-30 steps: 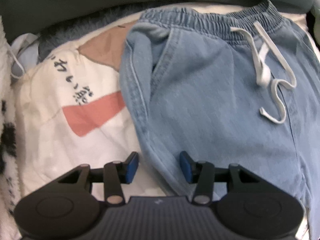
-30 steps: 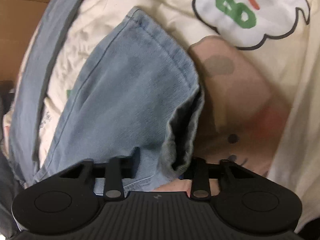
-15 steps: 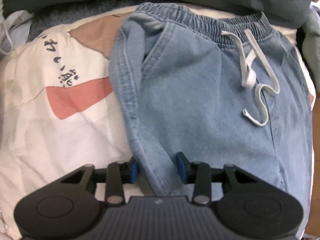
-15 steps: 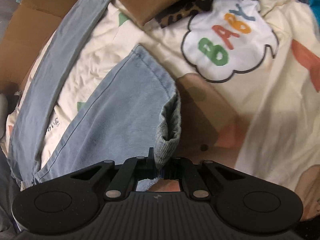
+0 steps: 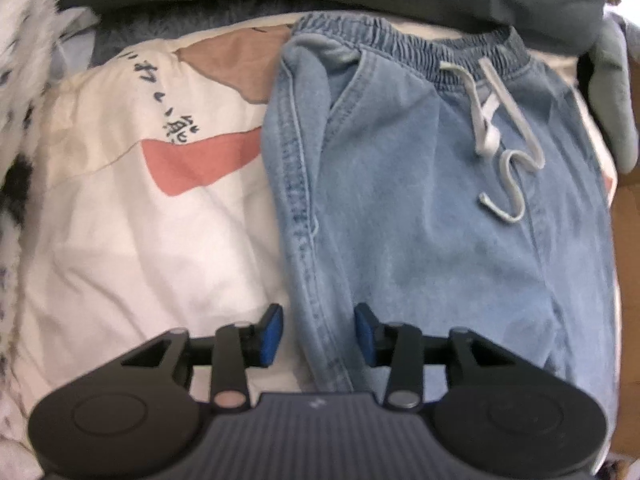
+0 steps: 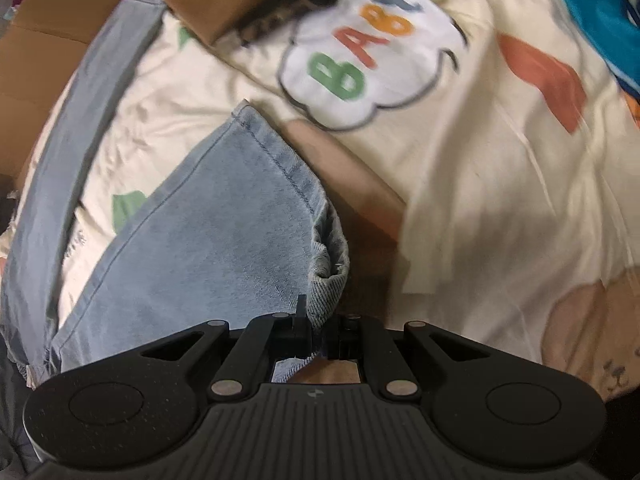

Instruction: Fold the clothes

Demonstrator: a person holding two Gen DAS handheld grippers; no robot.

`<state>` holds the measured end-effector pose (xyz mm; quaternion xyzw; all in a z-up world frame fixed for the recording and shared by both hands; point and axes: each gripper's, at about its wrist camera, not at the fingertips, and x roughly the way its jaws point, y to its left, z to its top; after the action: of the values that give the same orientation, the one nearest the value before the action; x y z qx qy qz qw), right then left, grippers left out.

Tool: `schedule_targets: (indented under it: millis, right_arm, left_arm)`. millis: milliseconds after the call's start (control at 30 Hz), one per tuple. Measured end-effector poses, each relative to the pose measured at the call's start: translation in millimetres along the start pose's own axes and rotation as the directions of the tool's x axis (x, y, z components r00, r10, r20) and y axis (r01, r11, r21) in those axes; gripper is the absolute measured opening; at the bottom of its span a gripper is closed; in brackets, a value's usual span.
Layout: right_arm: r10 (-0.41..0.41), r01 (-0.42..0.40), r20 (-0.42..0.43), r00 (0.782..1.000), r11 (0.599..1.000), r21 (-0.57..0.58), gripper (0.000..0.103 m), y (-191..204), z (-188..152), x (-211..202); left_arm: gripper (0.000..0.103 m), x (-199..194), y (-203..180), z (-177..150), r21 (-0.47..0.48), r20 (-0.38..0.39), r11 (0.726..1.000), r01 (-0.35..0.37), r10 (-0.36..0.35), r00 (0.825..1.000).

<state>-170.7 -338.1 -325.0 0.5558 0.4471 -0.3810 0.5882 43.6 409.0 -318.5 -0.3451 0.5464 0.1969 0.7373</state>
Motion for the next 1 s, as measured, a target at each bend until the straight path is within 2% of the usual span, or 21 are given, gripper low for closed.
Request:
schedule_targets:
  millis: [67,133,200,367,400,433,533,700,1000]
  right_arm:
    - [-0.008,0.008,-0.009,1.0,1.0,0.004,0.002,-6,-5,2]
    - [-0.016,0.016,-0.019,1.0,1.0,0.009,0.002,-11,-10,4]
    - [-0.025,0.026,-0.032,0.999,0.999,0.019,0.002,-17,-15,6]
    - [-0.048,0.051,-0.055,0.997,0.998,0.036,0.002,-27,-26,12]
    - [-0.051,0.053,-0.058,0.997,0.998,0.041,0.002,-28,-27,11]
    - [-0.052,0.055,-0.06,0.997,0.998,0.043,0.002,-28,-28,10]
    - [-0.053,0.055,-0.055,0.997,0.998,0.039,0.003,-27,-29,5]
    - [-0.057,0.059,-0.048,0.997,0.998,0.037,0.003,-31,-31,2]
    - [-0.112,0.116,-0.105,0.988,0.992,0.04,0.003,-35,-37,25]
  left_arm:
    - [0.044,0,-4,11,-0.016,0.022,1.0,0.012,-0.012,1.0]
    - [0.044,-22,16,-16,-0.026,0.059,0.999,0.03,-0.029,0.998]
    - [0.044,-23,27,-4,-0.048,0.087,0.997,0.054,-0.049,0.995]
    - [0.039,-6,20,0,-0.103,0.082,0.991,0.081,-0.073,0.994]
    - [0.032,-3,21,1,-0.113,0.082,0.99,0.084,-0.075,0.994]
    - [0.02,-3,22,1,-0.123,0.076,0.988,0.093,-0.085,0.993]
    - [0.008,-8,18,5,-0.101,0.073,0.99,0.101,-0.094,0.993]
    - [0.007,-23,5,9,-0.045,0.095,0.996,0.082,-0.077,0.993]
    - [0.008,-7,2,10,0.001,0.077,1.0,-0.017,0.017,0.997]
